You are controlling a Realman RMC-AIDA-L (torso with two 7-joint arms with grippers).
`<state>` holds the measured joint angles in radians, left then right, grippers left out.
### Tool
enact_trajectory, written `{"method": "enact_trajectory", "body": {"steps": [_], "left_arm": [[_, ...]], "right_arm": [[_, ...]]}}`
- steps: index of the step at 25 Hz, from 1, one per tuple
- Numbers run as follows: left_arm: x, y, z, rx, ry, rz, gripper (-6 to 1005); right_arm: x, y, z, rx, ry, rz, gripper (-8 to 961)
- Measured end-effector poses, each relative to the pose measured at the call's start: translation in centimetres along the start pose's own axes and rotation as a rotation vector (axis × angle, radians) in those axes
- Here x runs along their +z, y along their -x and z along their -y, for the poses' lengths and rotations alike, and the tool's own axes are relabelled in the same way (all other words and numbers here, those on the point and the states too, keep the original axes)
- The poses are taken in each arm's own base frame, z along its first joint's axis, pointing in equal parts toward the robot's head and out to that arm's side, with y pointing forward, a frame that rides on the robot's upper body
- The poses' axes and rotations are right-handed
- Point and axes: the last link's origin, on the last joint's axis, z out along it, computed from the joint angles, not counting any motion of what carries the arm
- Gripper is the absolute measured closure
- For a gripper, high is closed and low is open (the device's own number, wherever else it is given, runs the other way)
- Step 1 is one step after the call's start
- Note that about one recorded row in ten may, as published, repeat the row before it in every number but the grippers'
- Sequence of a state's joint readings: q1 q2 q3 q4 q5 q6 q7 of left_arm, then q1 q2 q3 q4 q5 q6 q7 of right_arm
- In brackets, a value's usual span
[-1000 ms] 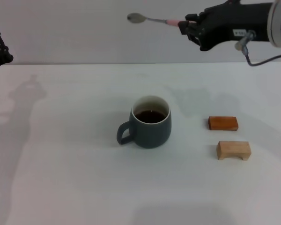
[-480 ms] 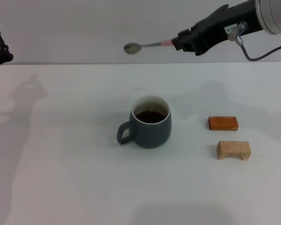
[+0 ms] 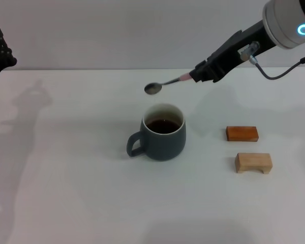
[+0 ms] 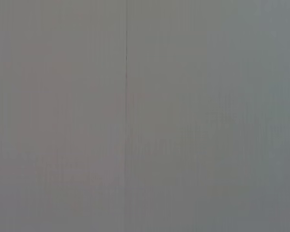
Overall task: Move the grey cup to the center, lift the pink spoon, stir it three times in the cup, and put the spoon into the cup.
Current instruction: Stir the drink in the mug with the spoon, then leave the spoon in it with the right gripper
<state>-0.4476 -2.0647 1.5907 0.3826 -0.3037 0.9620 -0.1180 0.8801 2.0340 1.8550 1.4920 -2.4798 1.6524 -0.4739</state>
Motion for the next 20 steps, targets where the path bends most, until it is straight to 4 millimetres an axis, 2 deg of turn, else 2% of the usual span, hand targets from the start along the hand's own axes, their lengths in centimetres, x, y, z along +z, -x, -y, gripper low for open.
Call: {"method": "enact_trajectory", "body": {"steps": [12,20], "left_arm": [[0.2,-0.1,-0.1,0.000,0.004,-0.004,1001],[0.2,-0.1,-0.2,0.000,0.005,-0.003,1001]], "right_arm": [[2.0,-0.8,0.6,0.045,0.066,-0.111,832],[2.3,-0.6,0.6,0.036,0.070,-0.118,832]]}}
